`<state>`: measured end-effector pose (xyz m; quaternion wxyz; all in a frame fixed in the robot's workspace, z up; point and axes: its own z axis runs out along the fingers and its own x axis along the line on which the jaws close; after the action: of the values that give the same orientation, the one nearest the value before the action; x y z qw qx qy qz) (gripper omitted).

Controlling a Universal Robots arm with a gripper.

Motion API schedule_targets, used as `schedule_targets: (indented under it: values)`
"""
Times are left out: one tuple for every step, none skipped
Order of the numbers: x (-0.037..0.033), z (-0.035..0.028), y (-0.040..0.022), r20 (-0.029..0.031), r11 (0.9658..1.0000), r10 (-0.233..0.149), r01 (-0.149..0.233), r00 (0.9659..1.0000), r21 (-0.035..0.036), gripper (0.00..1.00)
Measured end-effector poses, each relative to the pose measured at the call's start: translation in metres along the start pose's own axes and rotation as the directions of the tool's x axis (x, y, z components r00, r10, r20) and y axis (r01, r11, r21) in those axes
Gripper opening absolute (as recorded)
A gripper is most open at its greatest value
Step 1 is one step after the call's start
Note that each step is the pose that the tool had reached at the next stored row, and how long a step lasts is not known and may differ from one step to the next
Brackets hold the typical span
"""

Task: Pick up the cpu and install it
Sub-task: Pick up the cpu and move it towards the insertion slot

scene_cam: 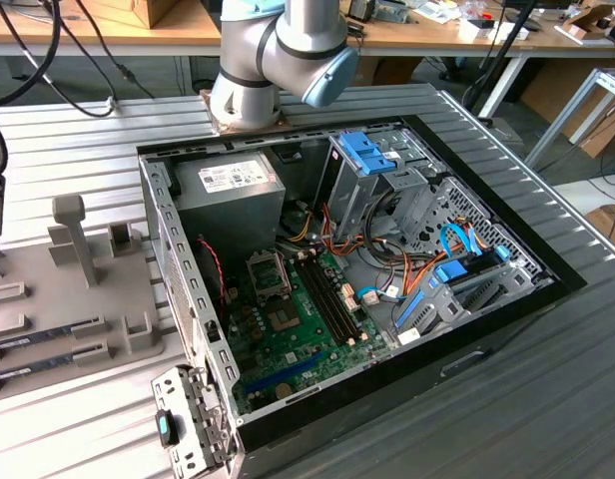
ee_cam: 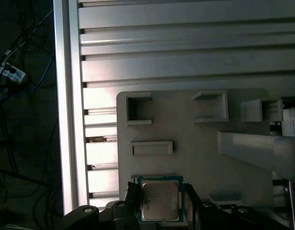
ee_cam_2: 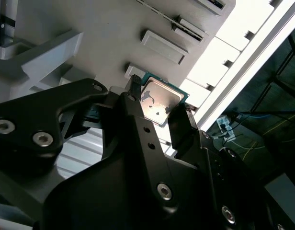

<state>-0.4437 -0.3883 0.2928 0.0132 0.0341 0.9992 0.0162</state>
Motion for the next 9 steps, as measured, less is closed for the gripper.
schedule_targets:
  values:
    - [0.0000,-0.0004,0.0000,0.0001,1.0000,0.000,0.000,1.0000,-0.0001,0.47]
    - [-0.0001,-0.0014,0.0001,0.0001,1.0000,0.000,0.000,1.0000,0.0000,0.47]
    - [-0.0001,-0.0019,0.0001,0.0000,1.0000,0.000,0.000,1.0000,0.0000,0.47]
    - [-0.0001,-0.0024,0.0001,0.0001,1.0000,0.000,0.000,1.0000,0.0000,0.47]
    - [-0.0001,-0.0033,0.0001,-0.0001,1.0000,0.000,0.000,1.0000,0.0001,0.47]
    - [-0.0001,-0.0040,0.0001,0.0000,1.0000,0.000,0.000,1.0000,0.0000,0.47]
    - [-0.0001,-0.0050,0.0002,0.0000,1.0000,0.000,0.000,1.0000,0.0000,0.47]
    - [-0.0002,-0.0058,0.0002,0.0000,1.0000,0.000,0.000,1.0000,0.0000,0.47]
    - [-0.0002,-0.0063,0.0002,0.0000,1.0000,0.000,0.000,1.0000,0.0000,0.47]
